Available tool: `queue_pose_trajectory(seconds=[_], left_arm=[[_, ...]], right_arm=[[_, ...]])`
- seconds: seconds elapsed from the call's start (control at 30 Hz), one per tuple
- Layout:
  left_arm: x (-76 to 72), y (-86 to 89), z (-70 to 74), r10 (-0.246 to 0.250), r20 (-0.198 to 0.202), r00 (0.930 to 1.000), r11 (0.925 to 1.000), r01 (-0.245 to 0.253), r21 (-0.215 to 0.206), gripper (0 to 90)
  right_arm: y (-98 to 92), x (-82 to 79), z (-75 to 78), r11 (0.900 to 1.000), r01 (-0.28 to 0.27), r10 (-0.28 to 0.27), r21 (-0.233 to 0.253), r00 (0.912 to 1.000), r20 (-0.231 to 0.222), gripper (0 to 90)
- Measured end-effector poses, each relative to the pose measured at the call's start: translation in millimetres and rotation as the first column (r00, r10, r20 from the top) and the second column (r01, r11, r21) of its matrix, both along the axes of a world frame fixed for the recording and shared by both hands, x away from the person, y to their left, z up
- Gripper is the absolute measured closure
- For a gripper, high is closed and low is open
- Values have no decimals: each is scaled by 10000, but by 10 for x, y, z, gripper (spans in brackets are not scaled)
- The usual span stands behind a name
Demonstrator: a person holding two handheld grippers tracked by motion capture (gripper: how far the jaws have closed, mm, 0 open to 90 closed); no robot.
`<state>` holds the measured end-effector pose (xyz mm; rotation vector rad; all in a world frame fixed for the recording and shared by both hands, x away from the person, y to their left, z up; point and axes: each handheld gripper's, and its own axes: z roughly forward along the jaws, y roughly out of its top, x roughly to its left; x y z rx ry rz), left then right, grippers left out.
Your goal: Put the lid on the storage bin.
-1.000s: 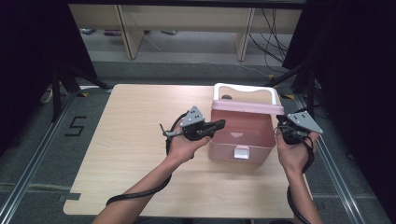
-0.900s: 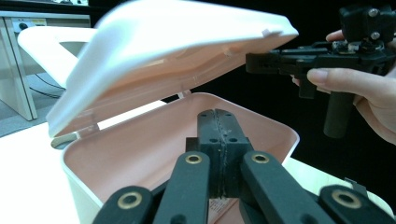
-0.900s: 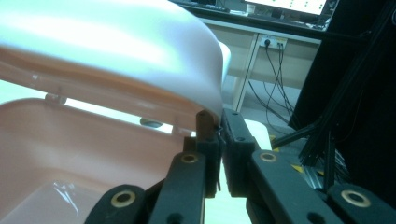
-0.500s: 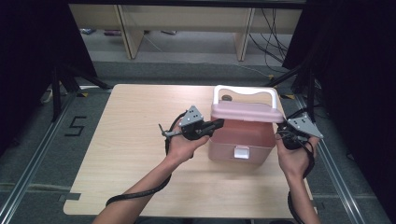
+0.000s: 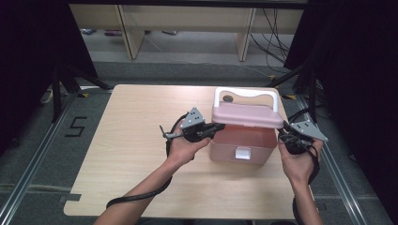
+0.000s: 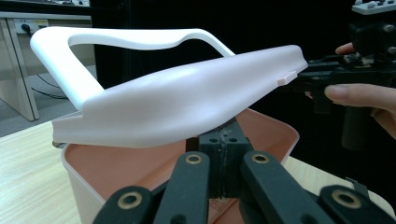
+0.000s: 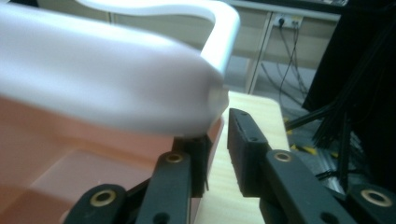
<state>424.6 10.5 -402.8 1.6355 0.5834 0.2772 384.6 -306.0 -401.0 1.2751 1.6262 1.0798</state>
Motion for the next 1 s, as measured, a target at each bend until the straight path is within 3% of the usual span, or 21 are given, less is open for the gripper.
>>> queue_pose_trajectory(seconds=[0.1,0.17,0.33,0.37,0.53,0.6,0.63,0.73,0.8,0.83,0.9,0.93,1.0], left_arm=[[-5,7,-3,-2,0,10000,10000,2,31,898],[-9,15,-8,14,-13,10000,10000,-14,79,899],[-26,39,-26,9,-59,10000,9998,-8,183,899],[-33,39,-36,24,-74,10000,9998,-22,205,898],[-67,39,-103,-55,-225,9997,9995,62,316,898],[-85,42,-128,-13,-310,9995,9992,26,400,899],[-95,40,-139,-13,-315,9995,9990,27,455,898],[-113,56,-168,-50,-295,9996,9989,64,472,898],[-123,76,-188,-18,-335,9994,9988,35,494,899],[-129,81,-201,-52,-366,9993,9988,70,491,899],[-141,91,-227,-63,-458,9989,9985,87,536,898],[-144,98,-240,-89,-460,9989,9984,115,561,898],[-158,107,-260,-86,-521,9986,9982,116,589,898]], right_arm=[[-18,-86,-18,9998,-62,67,184,9996,-257,758],[-53,-145,-23,9995,-120,124,291,9998,-126,766],[-92,-293,-50,9970,-531,560,566,9971,-520,900],[-102,-320,-52,9975,-577,602,397,9961,-646,900],[-94,-417,-99,9938,-689,754,876,9944,-735,900],[-108,-451,-119,9946,-728,780,738,9945,-705,900],[-82,-486,-132,9935,-570,656,989,9941,-858,900],[-93,-504,-186,9954,-758,794,583,9949,-615,900],[-89,-538,-196,9938,-742,799,831,9945,-672,900],[-94,-551,-202,9951,-671,714,722,9957,-585,900],[-77,-595,-203,9929,-524,609,1064,9950,-787,900],[-85,-614,-206,9932,-451,544,1070,9949,-853,900],[-123,-614,-229,9948,-578,626,842,9965,-549,900]])
